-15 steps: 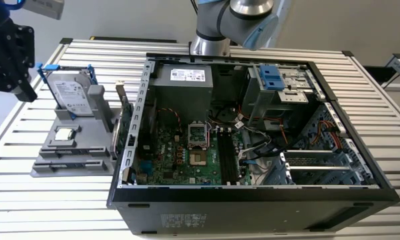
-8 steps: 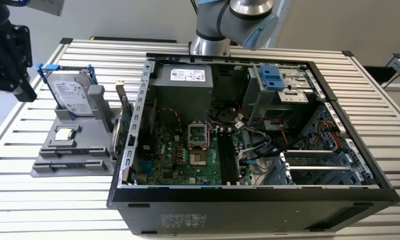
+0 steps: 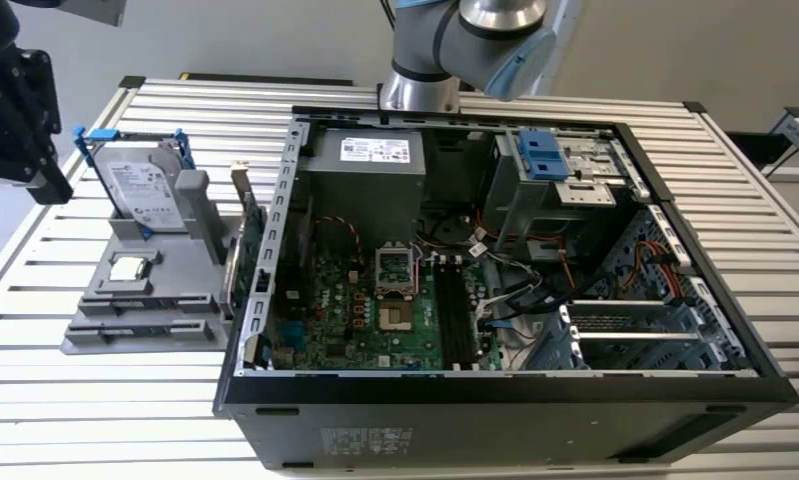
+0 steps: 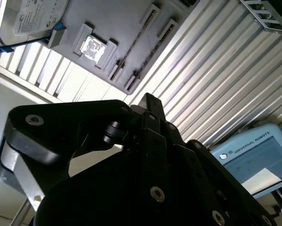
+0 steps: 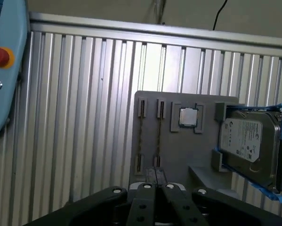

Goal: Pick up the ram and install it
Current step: 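Pick up the ram and move it above insertion slot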

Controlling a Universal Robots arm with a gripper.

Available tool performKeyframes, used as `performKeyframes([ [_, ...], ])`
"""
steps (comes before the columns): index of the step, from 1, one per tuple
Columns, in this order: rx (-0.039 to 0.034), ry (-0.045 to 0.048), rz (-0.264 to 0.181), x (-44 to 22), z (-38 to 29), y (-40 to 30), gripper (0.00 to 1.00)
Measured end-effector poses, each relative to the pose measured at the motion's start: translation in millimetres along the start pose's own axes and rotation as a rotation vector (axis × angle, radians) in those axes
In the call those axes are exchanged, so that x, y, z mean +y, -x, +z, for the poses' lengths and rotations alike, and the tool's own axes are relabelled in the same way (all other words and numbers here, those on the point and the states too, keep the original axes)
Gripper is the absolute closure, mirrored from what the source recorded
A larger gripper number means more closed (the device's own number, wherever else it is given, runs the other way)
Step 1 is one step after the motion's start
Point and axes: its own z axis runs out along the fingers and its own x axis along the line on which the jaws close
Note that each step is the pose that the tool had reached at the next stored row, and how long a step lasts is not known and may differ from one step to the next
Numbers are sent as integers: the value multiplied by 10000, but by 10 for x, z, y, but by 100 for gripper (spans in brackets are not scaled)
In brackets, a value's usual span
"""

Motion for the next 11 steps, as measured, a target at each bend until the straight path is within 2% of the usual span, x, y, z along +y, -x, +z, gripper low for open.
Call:
performKeyframes([
  [11,5,4,-226,-4,0,-1,100],
])
